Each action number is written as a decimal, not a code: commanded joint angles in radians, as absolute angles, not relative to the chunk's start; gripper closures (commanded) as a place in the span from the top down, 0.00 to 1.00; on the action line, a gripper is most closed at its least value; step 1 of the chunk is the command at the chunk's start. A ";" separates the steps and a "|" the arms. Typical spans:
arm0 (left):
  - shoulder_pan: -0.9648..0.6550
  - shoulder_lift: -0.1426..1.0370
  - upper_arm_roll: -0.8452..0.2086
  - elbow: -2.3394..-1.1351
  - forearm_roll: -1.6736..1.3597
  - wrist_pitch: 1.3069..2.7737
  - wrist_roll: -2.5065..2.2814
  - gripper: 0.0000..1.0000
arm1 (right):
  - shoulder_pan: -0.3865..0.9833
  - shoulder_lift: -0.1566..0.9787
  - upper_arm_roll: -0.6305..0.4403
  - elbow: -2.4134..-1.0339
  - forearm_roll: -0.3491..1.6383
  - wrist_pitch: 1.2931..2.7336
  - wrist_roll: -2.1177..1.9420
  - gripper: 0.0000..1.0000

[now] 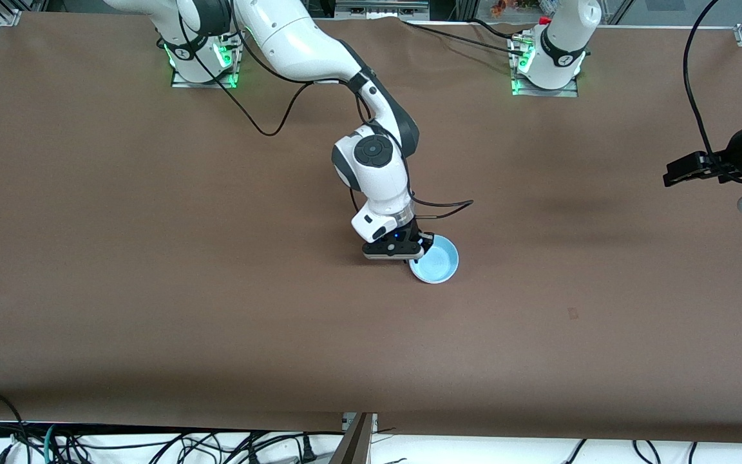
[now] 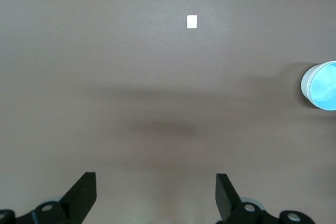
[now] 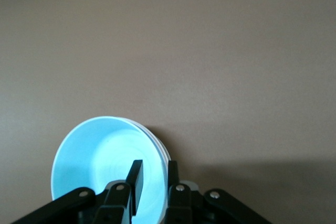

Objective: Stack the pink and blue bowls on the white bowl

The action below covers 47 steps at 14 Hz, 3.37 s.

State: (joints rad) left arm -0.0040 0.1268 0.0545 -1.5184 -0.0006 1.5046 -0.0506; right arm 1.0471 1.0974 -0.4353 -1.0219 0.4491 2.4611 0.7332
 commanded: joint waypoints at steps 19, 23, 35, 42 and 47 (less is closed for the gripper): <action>0.000 0.141 0.055 -1.485 -0.017 1.477 -0.043 1.00 | 0.499 0.496 -0.475 -0.907 0.399 1.287 0.082 0.37; 0.002 0.141 0.055 -1.485 -0.017 1.477 -0.043 1.00 | 0.499 0.408 -0.511 -0.972 0.295 1.192 0.026 0.43; 0.002 0.141 0.055 -1.485 -0.017 1.477 -0.043 1.00 | 0.509 0.006 -0.515 -1.585 0.057 1.443 0.035 0.49; 0.000 0.141 0.055 -1.485 -0.017 1.477 -0.043 1.00 | 0.495 0.060 -0.537 -1.580 0.040 1.505 0.026 1.00; 0.002 0.143 0.055 -1.485 -0.017 1.477 -0.043 1.00 | 0.472 0.095 -0.554 -1.519 0.041 1.514 0.023 1.00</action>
